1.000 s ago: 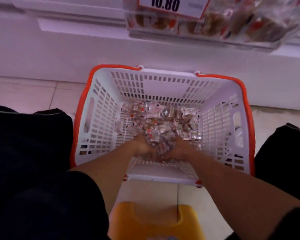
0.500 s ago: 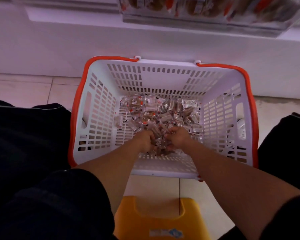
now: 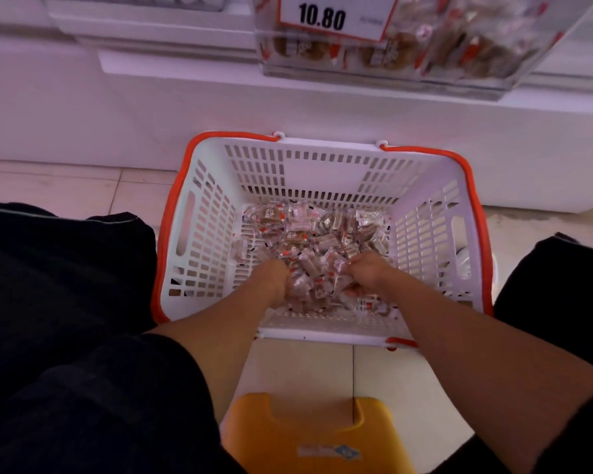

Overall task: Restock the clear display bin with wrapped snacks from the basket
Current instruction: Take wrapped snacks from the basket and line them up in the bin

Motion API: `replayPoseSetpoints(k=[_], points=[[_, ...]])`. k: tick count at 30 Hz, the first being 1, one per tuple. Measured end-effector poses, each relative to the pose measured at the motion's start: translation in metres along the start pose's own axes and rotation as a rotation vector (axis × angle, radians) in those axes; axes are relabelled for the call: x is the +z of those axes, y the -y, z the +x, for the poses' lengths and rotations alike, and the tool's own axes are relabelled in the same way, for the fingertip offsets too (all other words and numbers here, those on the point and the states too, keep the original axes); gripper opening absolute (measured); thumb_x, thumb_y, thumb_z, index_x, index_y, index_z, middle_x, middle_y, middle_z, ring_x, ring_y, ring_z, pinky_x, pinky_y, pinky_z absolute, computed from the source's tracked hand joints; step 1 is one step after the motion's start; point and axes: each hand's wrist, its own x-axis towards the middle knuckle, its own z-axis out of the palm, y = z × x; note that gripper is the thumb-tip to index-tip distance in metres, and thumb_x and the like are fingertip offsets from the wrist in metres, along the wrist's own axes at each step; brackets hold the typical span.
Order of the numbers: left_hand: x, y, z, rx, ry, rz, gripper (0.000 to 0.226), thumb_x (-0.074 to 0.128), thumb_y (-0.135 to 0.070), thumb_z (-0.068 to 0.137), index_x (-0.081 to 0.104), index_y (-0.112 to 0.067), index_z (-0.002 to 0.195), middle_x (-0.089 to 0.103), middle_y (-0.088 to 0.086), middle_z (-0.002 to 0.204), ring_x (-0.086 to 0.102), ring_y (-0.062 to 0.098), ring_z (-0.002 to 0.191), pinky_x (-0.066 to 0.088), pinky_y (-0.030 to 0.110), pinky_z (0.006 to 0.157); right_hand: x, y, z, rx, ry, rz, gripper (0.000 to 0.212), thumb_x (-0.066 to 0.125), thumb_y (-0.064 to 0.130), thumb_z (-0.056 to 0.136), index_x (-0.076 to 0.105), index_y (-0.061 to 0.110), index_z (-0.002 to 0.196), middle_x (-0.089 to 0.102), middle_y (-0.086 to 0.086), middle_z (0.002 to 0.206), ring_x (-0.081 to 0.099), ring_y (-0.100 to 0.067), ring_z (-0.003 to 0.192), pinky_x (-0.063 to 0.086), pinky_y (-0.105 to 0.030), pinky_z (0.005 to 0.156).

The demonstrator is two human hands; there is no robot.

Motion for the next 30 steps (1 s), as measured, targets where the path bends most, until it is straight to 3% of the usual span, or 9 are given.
replayPoseSetpoints(k=[3,6,10,14,16,19,24,27,30], points=[[0.002,0.004,-0.004,-0.012,-0.074,-0.001,0.021,0.065,0.002,0.088,0.074,-0.001,0.106,0.072,0.019,0.106,0.069,0.034,0.098,0.056,0.043,0.092,0.000,-0.003,-0.006,-0.092,-0.005,-0.165,0.014,0.058,0.004,0.097,0.067,-0.007,0.100,0.067,-0.024,0.076,0.057,-0.017,0.044,0.050,-0.025,0.042],[-0.002,0.012,-0.008,-0.011,-0.093,-0.025,0.021,0.071,-0.004,0.087,0.073,-0.005,0.108,0.072,0.013,0.107,0.069,0.028,0.095,0.057,0.040,0.088,-0.001,-0.008,-0.012,-0.164,0.044,-0.292,0.012,0.061,0.001,0.094,0.071,-0.003,0.100,0.070,-0.025,0.084,0.054,-0.013,0.043,0.050,-0.024,0.046],[-0.022,0.018,-0.013,0.030,-0.068,-0.342,0.024,0.082,-0.027,0.080,0.073,-0.009,0.093,0.070,0.004,0.092,0.065,0.021,0.088,0.054,0.032,0.082,-0.012,0.006,-0.027,-0.260,0.122,-0.395,0.007,0.062,-0.002,0.093,0.069,-0.001,0.092,0.068,-0.022,0.083,0.061,-0.019,0.057,0.058,-0.036,0.065],[-0.070,-0.002,-0.029,0.125,0.017,-0.637,0.014,0.071,-0.021,0.091,0.060,-0.012,0.089,0.063,0.008,0.095,0.063,0.023,0.088,0.057,0.045,0.090,-0.042,0.061,-0.063,-0.376,0.278,-0.468,0.005,0.064,0.004,0.092,0.068,0.002,0.095,0.071,-0.016,0.086,0.064,-0.017,0.063,0.056,-0.028,0.060],[-0.108,-0.019,-0.041,0.182,0.088,-0.782,0.010,0.064,-0.016,0.096,0.058,-0.009,0.093,0.060,0.010,0.100,0.068,0.022,0.082,0.061,0.047,0.081,-0.059,0.095,-0.087,-0.401,0.372,-0.470,0.006,0.062,0.005,0.094,0.066,0.004,0.091,0.069,-0.015,0.088,0.062,-0.017,0.065,0.053,-0.024,0.056],[-0.169,-0.044,-0.076,0.272,0.193,-0.952,0.010,0.063,-0.013,0.096,0.055,-0.009,0.092,0.055,0.003,0.090,0.069,0.008,0.060,0.062,0.033,0.064,-0.078,0.134,-0.128,-0.458,0.389,-0.512,0.008,0.060,0.004,0.095,0.064,-0.003,0.094,0.067,-0.020,0.092,0.060,-0.019,0.066,0.053,-0.024,0.054],[-0.229,-0.068,-0.146,0.318,0.249,-0.854,0.020,0.071,-0.017,0.090,0.053,-0.012,0.096,0.062,0.007,0.100,0.076,0.028,0.081,0.061,0.026,0.059,-0.098,0.159,-0.193,-0.586,0.339,-0.391,0.009,0.066,0.006,0.091,0.070,0.001,0.085,0.067,-0.015,0.076,0.061,-0.012,0.053,0.049,-0.020,0.047],[-0.232,-0.075,-0.181,0.346,0.358,-0.920,0.032,0.076,-0.025,0.081,0.051,-0.013,0.097,0.073,0.013,0.092,0.075,0.031,0.085,0.058,0.023,0.055,-0.103,0.157,-0.221,-0.592,0.345,-0.275,0.009,0.069,0.010,0.088,0.072,0.005,0.081,0.067,-0.009,0.068,0.057,-0.011,0.049,0.048,-0.019,0.044],[-0.229,-0.084,-0.195,0.386,0.415,-1.013,0.041,0.073,-0.032,0.080,0.056,-0.008,0.109,0.075,0.015,0.103,0.075,0.036,0.087,0.059,0.025,0.055,-0.104,0.162,-0.235,-0.585,0.299,-0.190,0.009,0.072,0.011,0.086,0.073,0.007,0.079,0.067,-0.009,0.068,0.055,-0.010,0.048,0.047,-0.018,0.043]])
